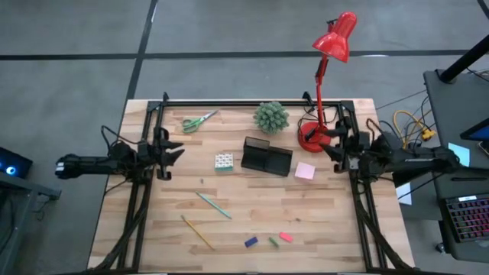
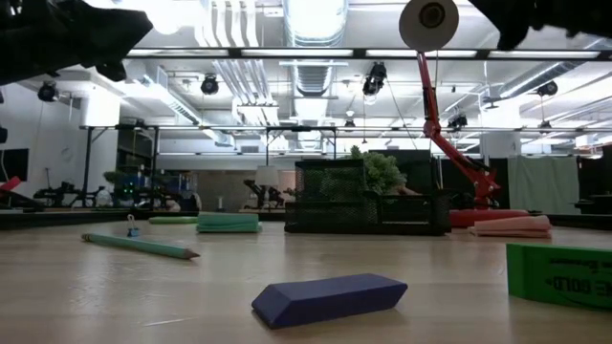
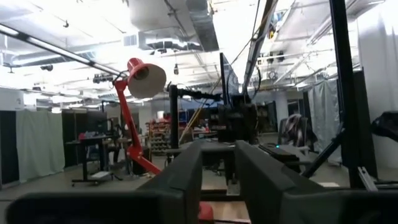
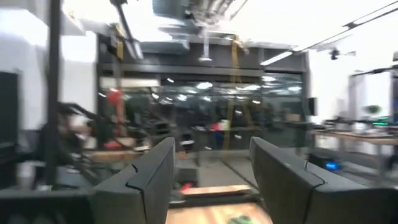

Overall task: Pick and place office supplies into organizer
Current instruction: Put the pink sticky notes into the black desk organizer

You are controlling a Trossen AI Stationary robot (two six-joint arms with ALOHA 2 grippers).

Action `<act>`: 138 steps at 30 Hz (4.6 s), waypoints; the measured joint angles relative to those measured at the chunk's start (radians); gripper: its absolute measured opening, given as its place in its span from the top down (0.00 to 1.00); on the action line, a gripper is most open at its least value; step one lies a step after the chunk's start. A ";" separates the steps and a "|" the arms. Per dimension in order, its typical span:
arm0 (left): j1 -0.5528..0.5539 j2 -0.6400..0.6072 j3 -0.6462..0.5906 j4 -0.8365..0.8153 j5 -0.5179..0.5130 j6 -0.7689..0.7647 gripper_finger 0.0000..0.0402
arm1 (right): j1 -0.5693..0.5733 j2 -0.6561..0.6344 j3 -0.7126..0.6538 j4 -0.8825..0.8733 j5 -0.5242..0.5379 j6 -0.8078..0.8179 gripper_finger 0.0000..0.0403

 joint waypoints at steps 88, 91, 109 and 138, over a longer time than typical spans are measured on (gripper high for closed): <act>0.000 0.023 -0.002 0.021 -0.002 0.037 0.74 | 0.418 1.343 0.506 -1.288 0.343 0.850 0.54; 0.000 0.024 -0.002 0.020 -0.002 0.037 0.74 | 0.417 1.343 0.505 -1.283 0.343 0.850 0.55; 0.000 0.024 -0.002 0.022 -0.002 0.036 0.74 | 0.401 1.343 0.493 -1.234 0.302 0.823 0.88; 0.001 0.021 -0.002 0.022 -0.002 0.036 0.74 | 0.381 1.164 0.508 -1.261 0.219 0.850 0.98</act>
